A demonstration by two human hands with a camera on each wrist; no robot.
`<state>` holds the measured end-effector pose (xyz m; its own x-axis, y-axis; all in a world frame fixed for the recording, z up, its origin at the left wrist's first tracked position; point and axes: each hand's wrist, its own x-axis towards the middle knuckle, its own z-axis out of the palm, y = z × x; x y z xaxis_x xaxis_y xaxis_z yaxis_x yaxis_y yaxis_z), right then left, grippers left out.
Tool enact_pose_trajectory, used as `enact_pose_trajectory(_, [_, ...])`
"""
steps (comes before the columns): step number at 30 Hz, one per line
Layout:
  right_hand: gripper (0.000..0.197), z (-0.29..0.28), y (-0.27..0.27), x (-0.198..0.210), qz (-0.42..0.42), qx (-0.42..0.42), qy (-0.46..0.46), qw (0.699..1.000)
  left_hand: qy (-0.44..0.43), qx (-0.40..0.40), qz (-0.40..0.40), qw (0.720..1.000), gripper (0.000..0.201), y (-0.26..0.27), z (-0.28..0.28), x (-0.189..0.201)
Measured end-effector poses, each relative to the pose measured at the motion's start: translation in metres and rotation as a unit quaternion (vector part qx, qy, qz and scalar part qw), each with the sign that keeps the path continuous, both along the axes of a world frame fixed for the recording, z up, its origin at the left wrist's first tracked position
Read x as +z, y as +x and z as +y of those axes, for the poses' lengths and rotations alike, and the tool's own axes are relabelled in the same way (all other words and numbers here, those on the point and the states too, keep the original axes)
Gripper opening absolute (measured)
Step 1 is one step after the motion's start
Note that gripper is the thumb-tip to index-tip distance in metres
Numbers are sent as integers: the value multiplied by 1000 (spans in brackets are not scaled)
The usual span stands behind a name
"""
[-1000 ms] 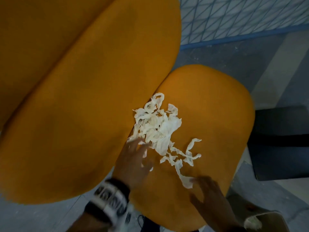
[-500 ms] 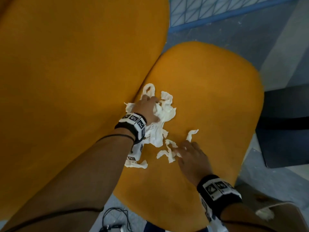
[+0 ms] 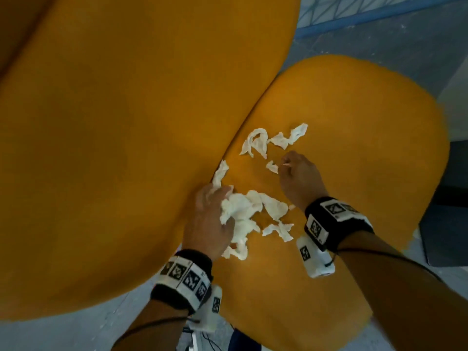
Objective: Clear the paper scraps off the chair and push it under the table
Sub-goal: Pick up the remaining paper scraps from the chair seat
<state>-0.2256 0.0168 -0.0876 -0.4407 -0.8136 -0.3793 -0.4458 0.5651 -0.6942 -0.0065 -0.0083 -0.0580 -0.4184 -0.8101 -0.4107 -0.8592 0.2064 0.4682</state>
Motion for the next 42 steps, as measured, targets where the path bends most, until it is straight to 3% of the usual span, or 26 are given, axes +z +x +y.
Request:
enact_pose_trajectory(2, [28,-12,3,-5,22,16,-2,1000,33,-19,-108,993,67,16,23,-13])
enact_pose_trajectory(4, [44,-26,3,-10,45,31,2,999,18,-49,-168,984,71,23,39,-21])
enact_pose_trajectory(8, [73,-57,0,-14,87,86,61,991,41,-58,-140,988,62,21,43,-23])
enact_pose_trajectory(11, [57,-68,-3,-16,138,126,106,977,45,-32,-80,995,71,10,30,-13])
enact_pose_trajectory(14, [32,-67,-12,-19,163,127,84,975,-8,-4,-20,1000,61,-4,10,-3])
enact_pose_trajectory(16, [29,-60,-20,-19,172,104,68,977,-1,36,-11,999,66,-13,-3,-2])
enact_pose_trajectory(19, [26,-40,-34,-19,248,76,55,964,7,28,-93,995,102,-19,-9,-15])
enact_pose_trajectory(22, [21,-23,-48,-22,278,83,51,956,24,28,-179,983,114,-23,-2,-25])
enact_pose_trajectory(24, [22,-19,-54,-24,263,116,53,956,28,46,-202,978,106,-24,-2,-27])
enact_pose_trajectory(26, [23,-20,-58,-24,244,138,35,959,21,32,-211,977,83,-24,-4,-24])
enact_pose_trajectory(29, [22,-19,-53,-16,190,116,-6,975,1,-4,-202,979,43,-21,-5,-17])
enact_pose_trajectory(31, [24,-19,-49,-12,163,91,-41,982,-3,-10,-171,985,32,-14,-4,-13])
enact_pose_trajectory(34, [34,-26,-52,-7,136,47,-64,988,-19,-33,-111,993,29,-6,0,-13])
enact_pose_trajectory(38, [63,-44,-68,-10,116,29,44,992,-25,-66,-49,996,38,-11,1,-20])
enact_pose_trajectory(40, [62,-51,-74,-14,140,49,99,984,-6,-68,-62,996,44,-17,-1,-25])
enact_pose_trajectory(42, [50,-54,-75,-16,179,60,109,976,-2,-57,-51,997,35,-23,-4,-26])
